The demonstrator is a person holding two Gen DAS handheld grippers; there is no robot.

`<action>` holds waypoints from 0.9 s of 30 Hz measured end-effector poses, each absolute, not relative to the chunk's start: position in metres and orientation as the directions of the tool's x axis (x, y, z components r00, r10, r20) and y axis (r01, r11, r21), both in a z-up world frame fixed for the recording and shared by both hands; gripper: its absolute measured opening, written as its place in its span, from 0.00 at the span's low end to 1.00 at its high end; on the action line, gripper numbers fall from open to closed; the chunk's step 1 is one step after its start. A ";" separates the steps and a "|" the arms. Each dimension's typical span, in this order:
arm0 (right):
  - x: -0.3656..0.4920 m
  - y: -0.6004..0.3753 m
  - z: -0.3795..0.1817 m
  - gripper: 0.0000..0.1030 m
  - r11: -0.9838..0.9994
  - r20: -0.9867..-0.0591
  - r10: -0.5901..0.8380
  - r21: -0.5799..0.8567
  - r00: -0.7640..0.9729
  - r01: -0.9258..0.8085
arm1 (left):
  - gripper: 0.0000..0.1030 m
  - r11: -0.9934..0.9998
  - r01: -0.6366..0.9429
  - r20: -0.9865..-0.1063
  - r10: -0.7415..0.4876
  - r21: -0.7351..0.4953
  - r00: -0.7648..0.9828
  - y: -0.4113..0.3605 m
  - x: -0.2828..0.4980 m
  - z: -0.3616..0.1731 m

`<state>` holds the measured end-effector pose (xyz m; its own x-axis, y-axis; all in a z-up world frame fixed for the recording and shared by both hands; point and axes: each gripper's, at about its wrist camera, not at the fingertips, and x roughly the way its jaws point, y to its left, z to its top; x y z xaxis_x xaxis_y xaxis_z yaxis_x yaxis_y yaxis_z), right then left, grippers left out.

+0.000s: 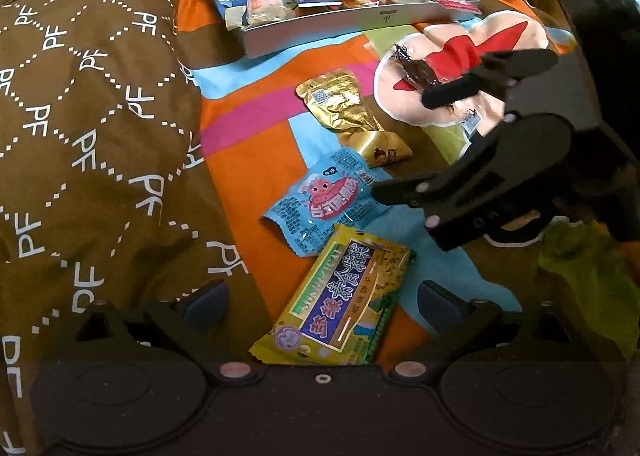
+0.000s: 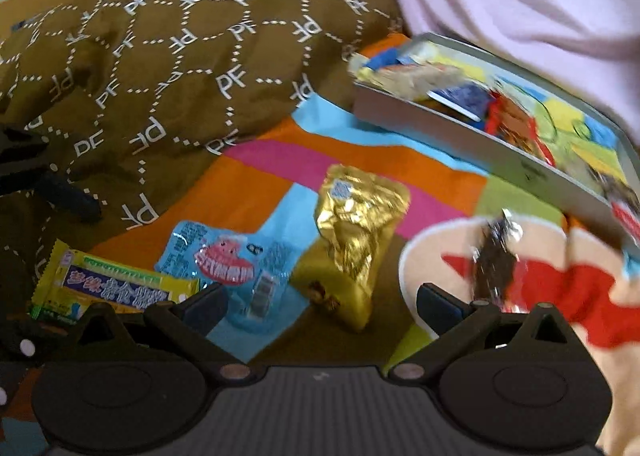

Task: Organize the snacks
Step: 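Move the left tool to the yellow biscuit packet while the right tool approaches the blue packet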

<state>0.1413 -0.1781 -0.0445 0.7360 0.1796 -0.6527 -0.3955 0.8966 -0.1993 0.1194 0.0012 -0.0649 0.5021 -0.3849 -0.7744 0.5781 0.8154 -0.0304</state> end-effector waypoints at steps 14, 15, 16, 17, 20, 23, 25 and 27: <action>0.151 -0.160 -0.047 0.97 0.699 -0.667 0.284 -0.348 0.689 -0.625 | 0.93 0.784 0.621 -0.784 -0.393 -0.013 0.480 -0.003 0.119 -0.071; 0.152 -0.158 -0.048 0.95 0.675 -0.672 0.291 -0.361 0.682 -0.644 | 0.92 0.782 0.623 -0.785 -0.393 -0.012 0.479 -0.003 0.119 -0.071; 0.153 -0.156 -0.049 0.94 0.656 -0.675 0.295 -0.372 0.677 -0.657 | 0.92 0.781 0.624 -0.785 -0.394 -0.011 0.479 -0.003 0.119 -0.071; 0.154 -0.154 -0.049 0.93 0.633 -0.677 0.299 -0.387 0.673 -0.670 | 0.92 0.781 0.624 -0.785 -0.393 -0.011 0.479 -0.003 0.119 -0.071; 0.158 -0.147 -0.050 0.89 0.576 -0.681 0.321 -0.411 0.659 -0.706 | 0.92 0.780 0.626 -0.785 -0.393 -0.009 0.478 -0.003 0.119 -0.071; 0.164 -0.141 -0.050 0.87 0.533 -0.700 0.343 -0.405 0.627 -0.743 | 0.92 0.780 0.626 -0.786 -0.391 -0.007 0.478 -0.004 0.118 -0.072; 0.168 -0.138 -0.051 0.86 0.514 -0.711 0.352 -0.397 0.609 -0.761 | 0.92 0.779 0.627 -0.786 -0.391 -0.006 0.478 -0.004 0.118 -0.072; 0.172 -0.137 -0.053 0.86 0.513 -0.726 0.359 -0.371 0.586 -0.774 | 0.92 0.778 0.628 -0.787 -0.390 -0.005 0.477 -0.004 0.118 -0.073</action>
